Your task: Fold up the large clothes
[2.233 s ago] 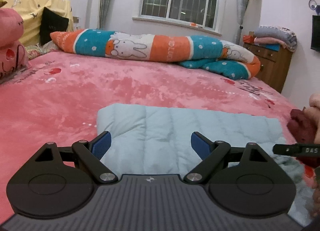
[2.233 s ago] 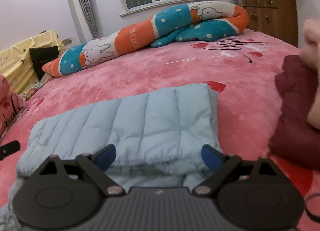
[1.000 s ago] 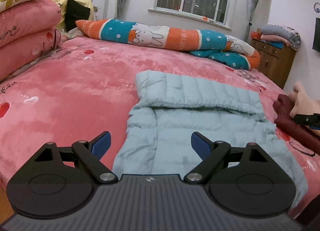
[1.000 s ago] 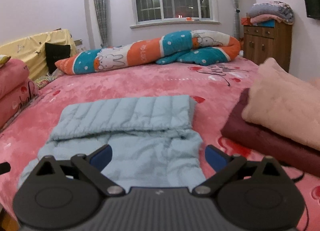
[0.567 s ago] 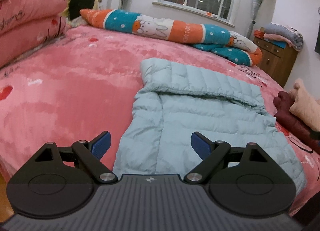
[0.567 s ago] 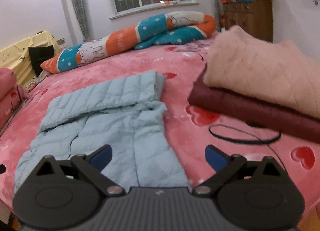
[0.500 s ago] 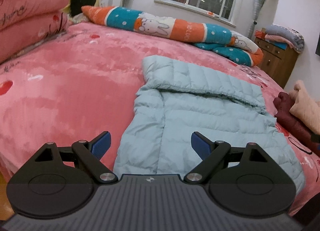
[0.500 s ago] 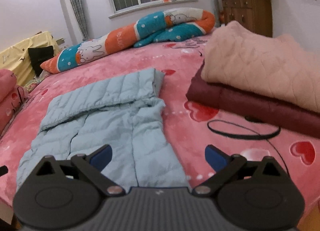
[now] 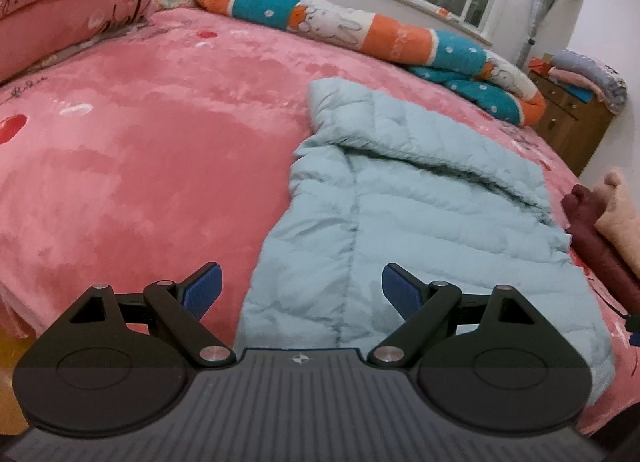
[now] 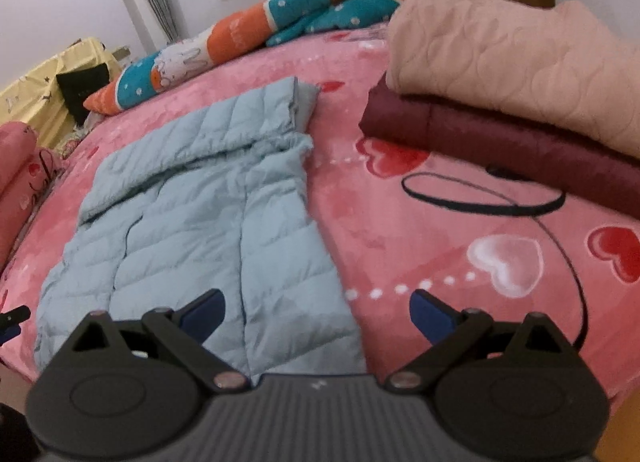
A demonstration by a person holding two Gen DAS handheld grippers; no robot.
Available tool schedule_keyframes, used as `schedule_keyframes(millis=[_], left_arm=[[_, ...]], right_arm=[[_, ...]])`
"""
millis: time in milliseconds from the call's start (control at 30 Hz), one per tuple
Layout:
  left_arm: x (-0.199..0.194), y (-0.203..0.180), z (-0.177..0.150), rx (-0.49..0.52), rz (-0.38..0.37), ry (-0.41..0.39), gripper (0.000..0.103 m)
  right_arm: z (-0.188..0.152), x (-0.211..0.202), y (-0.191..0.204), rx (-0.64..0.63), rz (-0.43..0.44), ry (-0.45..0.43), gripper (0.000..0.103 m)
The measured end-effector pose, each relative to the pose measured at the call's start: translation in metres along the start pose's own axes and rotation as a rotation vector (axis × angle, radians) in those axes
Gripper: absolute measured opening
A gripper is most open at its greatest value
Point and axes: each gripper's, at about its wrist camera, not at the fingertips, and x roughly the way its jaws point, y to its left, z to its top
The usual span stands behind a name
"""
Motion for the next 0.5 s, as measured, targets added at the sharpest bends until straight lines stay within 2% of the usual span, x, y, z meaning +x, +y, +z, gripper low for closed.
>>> schedule_keyframes(millis=[100,367,500], left_arm=[[0.007,0.006,-0.001,-0.019,-0.002,0.022,0.103],[0.024,0.005,-0.007,0.005,-0.020,0.094,0.103],[0.021,0.001,-0.010,0.027,-0.054,0.105,0.103]], right_arm=[[-0.001,0.007,-0.001,-0.001,0.004,0.041,0.093],[-0.004,0.024,-0.002,-0.004,0.026,0.146,0.092],[-0.006,0.030,0.001,-0.022,0.022,0.184,0.092]])
